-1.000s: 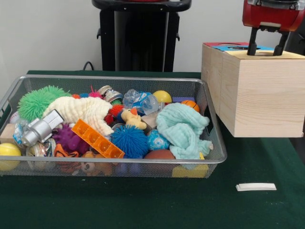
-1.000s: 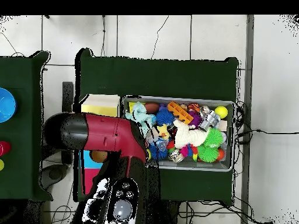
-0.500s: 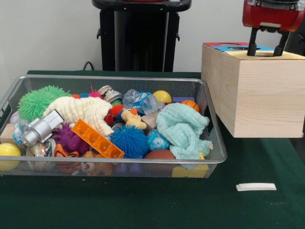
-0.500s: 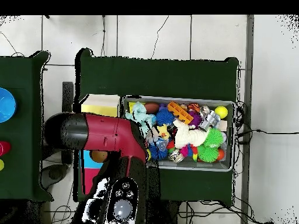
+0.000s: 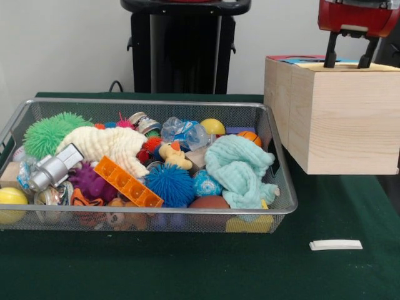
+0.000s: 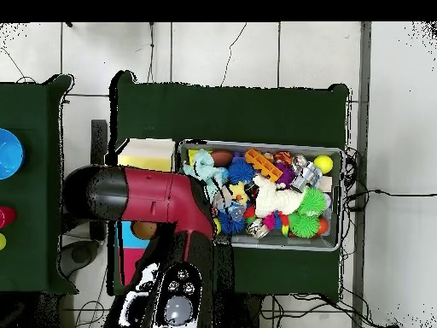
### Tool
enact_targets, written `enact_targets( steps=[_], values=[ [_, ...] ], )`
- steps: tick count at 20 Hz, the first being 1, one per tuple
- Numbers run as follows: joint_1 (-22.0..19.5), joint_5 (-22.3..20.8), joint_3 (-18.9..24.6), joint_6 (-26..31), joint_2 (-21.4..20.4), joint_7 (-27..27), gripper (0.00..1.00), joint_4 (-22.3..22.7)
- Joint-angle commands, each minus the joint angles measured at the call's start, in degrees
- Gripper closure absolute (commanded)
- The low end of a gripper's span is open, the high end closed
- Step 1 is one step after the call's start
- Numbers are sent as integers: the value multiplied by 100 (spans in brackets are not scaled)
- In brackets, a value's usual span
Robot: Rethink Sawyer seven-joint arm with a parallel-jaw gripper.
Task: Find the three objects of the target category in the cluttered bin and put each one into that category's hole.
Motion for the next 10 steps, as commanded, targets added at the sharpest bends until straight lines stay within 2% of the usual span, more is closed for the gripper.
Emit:
enact_targets(
  steps=[1, 5, 10],
  values=[
    [-115, -74, -291, 1148, -454, 1285, 0, -295],
    [-136, -126, -335, 1484, -505, 1267, 0, -450],
    [-235, -57, -222, 1238, -461, 1169, 0, -340]
  ],
)
